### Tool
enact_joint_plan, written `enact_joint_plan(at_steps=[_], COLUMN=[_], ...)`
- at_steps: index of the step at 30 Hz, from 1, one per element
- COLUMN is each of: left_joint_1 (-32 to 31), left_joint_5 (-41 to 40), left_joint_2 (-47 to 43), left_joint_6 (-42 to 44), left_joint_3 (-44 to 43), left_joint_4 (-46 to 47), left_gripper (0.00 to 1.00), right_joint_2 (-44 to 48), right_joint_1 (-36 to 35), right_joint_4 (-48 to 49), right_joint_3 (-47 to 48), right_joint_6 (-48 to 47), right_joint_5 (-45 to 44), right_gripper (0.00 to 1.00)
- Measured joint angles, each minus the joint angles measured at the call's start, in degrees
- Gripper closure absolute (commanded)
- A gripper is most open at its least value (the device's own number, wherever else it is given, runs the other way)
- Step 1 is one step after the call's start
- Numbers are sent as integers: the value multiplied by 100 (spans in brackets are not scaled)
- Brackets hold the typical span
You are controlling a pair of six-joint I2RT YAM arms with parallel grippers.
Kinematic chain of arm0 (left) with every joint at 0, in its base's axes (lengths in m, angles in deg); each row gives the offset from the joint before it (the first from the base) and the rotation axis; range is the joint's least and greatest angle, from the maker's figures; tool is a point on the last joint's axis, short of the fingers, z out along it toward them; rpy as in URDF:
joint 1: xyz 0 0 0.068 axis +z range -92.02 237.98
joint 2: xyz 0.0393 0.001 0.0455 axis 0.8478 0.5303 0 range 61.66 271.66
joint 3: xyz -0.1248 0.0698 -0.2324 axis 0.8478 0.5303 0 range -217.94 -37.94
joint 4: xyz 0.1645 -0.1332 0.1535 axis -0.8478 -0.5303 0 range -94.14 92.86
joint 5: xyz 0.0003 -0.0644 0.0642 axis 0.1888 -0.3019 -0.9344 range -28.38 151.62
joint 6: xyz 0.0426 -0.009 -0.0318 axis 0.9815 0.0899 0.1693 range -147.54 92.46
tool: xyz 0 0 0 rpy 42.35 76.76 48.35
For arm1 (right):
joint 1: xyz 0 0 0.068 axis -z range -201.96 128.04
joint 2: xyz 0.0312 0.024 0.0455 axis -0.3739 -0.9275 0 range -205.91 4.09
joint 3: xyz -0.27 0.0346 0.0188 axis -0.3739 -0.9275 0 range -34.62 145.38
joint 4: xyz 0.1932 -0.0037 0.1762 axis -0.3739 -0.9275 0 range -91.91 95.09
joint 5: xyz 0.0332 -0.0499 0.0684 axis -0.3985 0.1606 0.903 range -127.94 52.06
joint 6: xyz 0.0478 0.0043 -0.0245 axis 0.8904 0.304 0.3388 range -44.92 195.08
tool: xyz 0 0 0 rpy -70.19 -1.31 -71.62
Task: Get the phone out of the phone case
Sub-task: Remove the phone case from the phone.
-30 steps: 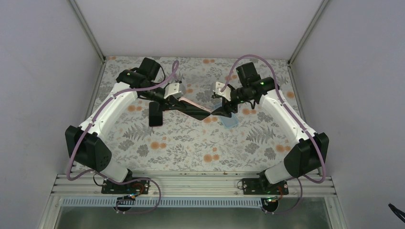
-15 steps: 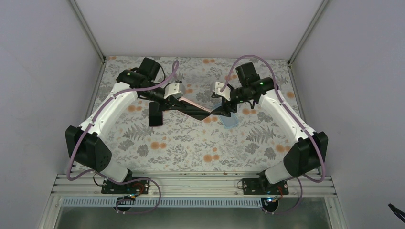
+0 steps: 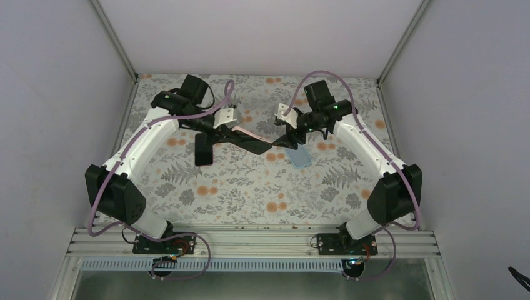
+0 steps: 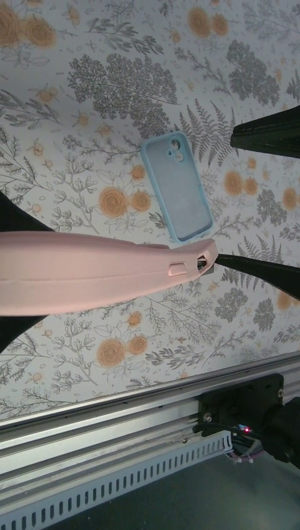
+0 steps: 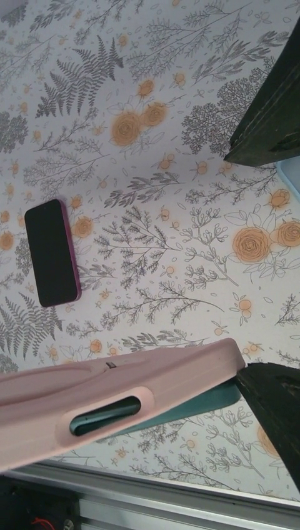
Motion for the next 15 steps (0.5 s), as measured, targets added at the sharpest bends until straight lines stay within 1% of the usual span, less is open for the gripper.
enact_joint_plan(at_steps=[4, 10, 15], left_joint_1=[42, 109, 173], left_joint_5=[0, -15, -59], left_joint_2=[0, 11, 13], left_joint_6=[2, 2, -2], left_joint_3=[-2, -90, -118], left_joint_4=[15, 52, -48], left_gripper=[98, 98, 98], right_joint_2=[-26, -341, -649], right_joint_1=[-4, -72, -310], right_joint_4=[208, 203, -111], right_joint_3=[13, 463, 896], right_joint_6=[219, 426, 457], right_joint_5=[-192, -396, -573], right_gripper=[22, 20, 19])
